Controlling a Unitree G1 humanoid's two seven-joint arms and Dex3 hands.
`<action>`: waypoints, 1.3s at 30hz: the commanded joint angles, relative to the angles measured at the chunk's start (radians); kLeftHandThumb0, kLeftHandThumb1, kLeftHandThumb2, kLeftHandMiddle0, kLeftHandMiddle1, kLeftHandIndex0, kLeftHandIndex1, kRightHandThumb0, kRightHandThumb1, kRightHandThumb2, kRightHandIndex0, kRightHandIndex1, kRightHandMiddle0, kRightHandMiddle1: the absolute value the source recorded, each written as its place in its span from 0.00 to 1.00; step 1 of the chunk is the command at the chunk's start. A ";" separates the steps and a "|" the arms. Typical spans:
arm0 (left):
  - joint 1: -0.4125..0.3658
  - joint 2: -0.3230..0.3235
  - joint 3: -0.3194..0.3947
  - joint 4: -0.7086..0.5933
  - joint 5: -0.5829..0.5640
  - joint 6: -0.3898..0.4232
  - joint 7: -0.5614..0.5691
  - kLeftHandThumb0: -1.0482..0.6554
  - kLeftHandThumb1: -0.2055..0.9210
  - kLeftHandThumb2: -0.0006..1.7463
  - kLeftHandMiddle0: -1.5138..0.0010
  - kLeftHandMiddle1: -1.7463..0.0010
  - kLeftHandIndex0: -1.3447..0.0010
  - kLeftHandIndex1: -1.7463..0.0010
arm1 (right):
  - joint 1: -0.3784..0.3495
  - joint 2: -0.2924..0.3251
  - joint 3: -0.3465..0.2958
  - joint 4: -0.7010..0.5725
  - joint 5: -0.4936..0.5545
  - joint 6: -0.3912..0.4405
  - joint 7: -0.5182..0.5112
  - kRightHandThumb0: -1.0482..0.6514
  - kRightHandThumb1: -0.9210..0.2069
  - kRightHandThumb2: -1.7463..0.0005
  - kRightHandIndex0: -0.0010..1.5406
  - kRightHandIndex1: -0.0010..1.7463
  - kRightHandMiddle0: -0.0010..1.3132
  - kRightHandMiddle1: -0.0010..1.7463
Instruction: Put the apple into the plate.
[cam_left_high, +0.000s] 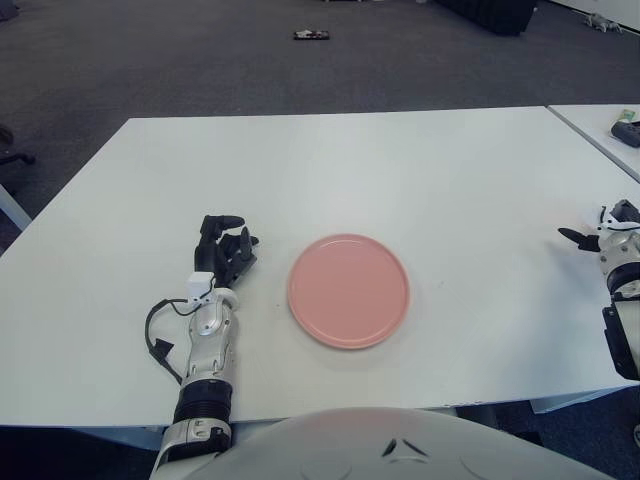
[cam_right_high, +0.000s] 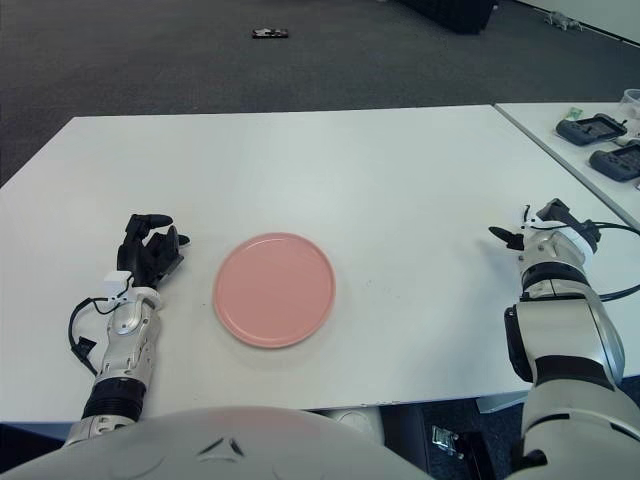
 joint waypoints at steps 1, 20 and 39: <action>0.028 -0.001 0.007 0.028 -0.011 0.030 0.001 0.40 0.82 0.46 0.62 0.16 0.77 0.00 | 0.040 0.052 0.008 0.020 0.012 0.032 0.074 0.09 0.16 0.68 0.00 0.00 0.00 0.00; 0.031 0.003 0.005 0.026 -0.013 0.002 -0.011 0.39 0.82 0.47 0.60 0.15 0.76 0.00 | 0.036 0.097 -0.032 0.002 0.032 0.156 -0.045 0.30 0.46 0.41 0.01 0.75 0.42 0.87; 0.030 0.008 0.002 0.025 -0.005 -0.003 -0.008 0.39 0.82 0.47 0.61 0.14 0.77 0.00 | 0.028 0.118 -0.199 0.003 0.136 0.132 -0.222 0.35 0.48 0.34 0.13 0.77 0.46 0.95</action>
